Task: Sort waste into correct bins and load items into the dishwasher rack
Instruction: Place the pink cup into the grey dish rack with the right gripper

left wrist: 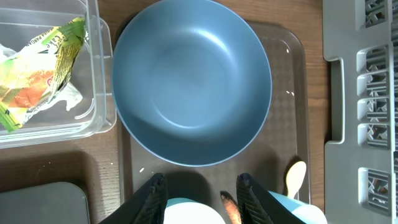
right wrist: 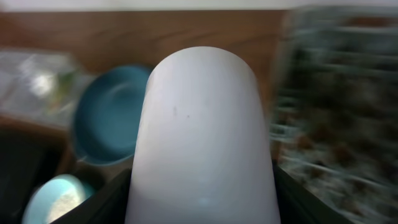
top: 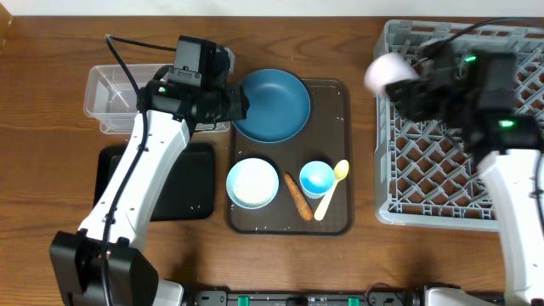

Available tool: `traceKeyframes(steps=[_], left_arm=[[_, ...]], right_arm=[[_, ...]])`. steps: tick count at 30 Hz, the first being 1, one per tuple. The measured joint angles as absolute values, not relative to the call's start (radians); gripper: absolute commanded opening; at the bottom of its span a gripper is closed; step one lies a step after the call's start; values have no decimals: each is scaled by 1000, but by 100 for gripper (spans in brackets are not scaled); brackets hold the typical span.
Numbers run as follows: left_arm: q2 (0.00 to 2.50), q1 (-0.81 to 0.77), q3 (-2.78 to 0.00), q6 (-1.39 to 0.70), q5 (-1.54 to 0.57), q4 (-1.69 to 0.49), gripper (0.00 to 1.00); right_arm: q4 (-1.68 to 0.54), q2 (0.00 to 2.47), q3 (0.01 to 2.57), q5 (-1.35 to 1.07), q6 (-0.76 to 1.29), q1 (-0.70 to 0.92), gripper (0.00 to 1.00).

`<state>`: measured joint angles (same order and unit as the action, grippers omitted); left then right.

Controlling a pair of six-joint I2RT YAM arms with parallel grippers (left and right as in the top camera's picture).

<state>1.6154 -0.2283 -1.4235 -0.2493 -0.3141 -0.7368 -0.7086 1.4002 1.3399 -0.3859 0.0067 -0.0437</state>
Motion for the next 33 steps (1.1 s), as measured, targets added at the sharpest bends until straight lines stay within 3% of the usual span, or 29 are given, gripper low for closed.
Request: traceKeyframes(steps=[10,17,22,33], left_arm=[[1616,-228,-1423,-249,-311,-736,39],[1616,-228,-1423,-249,-309,-736,39],[1616,-228,-1423,-249,-308,-738,39],[1616,-228,-1423,-249,-308,-744,39]], right_arm=[[-1038,1413,1485,-255,21,-363,1],[-1285,1581,1766,-94,34,-514,1],[-1332,1712,1891,52,46,-578,1],[-1373,1906,1908,156,60,-738,1]])
